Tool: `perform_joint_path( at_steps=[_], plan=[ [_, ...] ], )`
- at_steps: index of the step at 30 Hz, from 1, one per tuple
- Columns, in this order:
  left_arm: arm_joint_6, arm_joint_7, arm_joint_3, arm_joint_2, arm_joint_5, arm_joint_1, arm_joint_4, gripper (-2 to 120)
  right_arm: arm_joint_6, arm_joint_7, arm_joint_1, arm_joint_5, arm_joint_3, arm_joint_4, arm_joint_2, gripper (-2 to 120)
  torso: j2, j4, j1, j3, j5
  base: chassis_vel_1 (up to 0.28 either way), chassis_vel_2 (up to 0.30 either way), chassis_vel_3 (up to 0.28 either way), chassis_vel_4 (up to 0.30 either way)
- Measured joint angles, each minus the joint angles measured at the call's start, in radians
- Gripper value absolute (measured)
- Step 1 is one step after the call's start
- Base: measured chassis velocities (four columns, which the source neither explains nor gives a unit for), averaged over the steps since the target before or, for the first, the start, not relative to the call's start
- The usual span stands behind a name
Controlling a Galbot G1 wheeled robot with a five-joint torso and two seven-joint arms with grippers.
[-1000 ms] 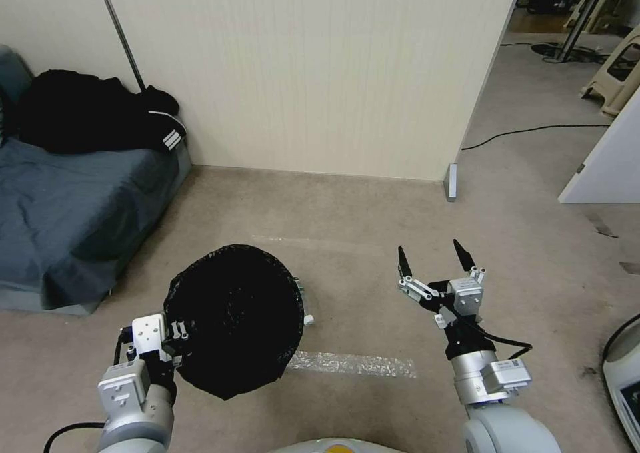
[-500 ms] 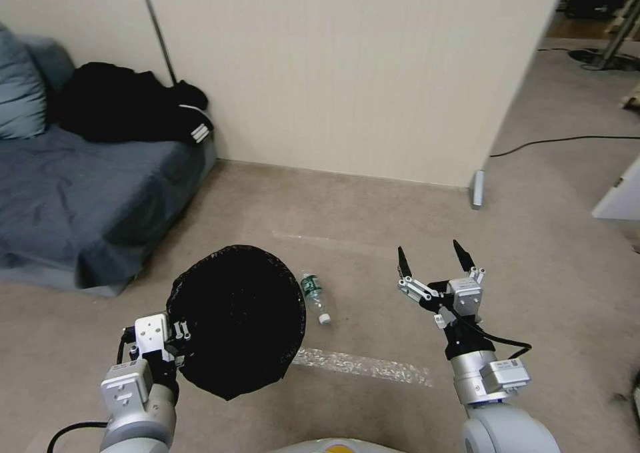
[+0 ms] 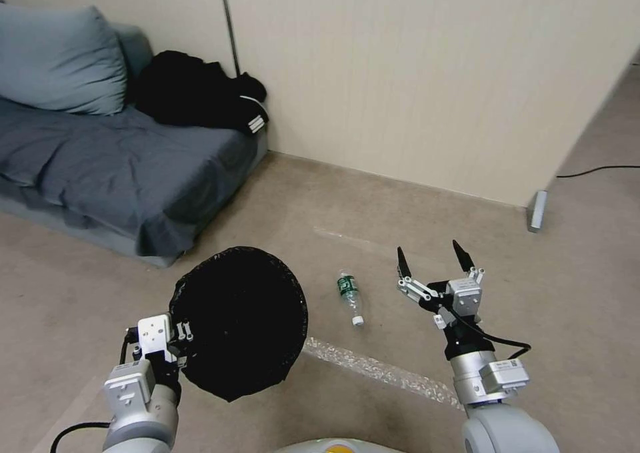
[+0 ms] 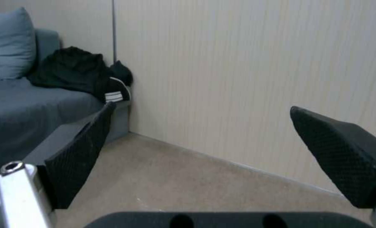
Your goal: Pick up the trash bin, then pick up the garbage from the floor and place it into the trash bin.
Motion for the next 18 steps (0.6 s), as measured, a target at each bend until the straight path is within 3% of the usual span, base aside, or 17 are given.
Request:
perform_joint_path(
  at_steps=[18],
  plan=[
    [-0.012, 0.005, 0.002, -0.001, 0.005, -0.001, 0.005, 1, 0.001, -0.001, -0.001, -0.005, 0.002, 0.006, 0.001, 100, 0.000, 0.0002, 0.000, 0.000, 0.0000, 0.000, 0.000, 0.000, 0.000]
  ],
)
